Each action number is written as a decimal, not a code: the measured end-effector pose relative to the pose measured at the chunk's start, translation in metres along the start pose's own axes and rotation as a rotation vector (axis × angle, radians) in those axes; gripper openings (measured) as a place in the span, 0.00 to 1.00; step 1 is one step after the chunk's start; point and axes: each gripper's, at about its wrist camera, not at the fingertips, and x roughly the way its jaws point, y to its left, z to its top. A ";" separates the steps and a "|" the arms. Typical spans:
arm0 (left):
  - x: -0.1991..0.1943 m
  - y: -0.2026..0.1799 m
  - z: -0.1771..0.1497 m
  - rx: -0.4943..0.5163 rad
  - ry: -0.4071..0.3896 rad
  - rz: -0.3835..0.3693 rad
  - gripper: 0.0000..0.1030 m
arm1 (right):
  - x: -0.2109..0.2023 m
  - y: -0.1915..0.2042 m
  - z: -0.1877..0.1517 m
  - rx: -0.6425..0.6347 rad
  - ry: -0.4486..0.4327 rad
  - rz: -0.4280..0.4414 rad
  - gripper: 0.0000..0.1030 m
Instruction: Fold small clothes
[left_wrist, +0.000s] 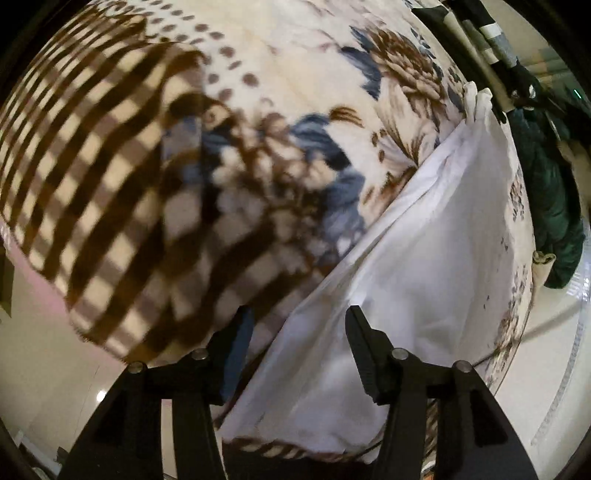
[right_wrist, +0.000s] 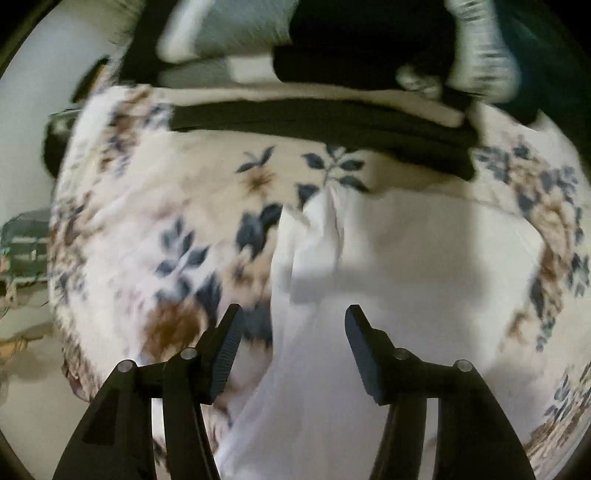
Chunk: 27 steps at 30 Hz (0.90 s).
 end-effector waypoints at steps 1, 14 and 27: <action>-0.004 0.000 -0.004 0.010 0.009 -0.010 0.48 | -0.014 -0.004 -0.023 -0.006 -0.005 0.020 0.60; 0.017 -0.029 -0.061 0.273 0.042 0.157 0.38 | 0.017 -0.070 -0.417 0.336 0.212 0.174 0.61; 0.003 0.000 -0.065 0.387 0.048 0.106 0.02 | 0.072 -0.054 -0.538 0.600 0.105 0.074 0.03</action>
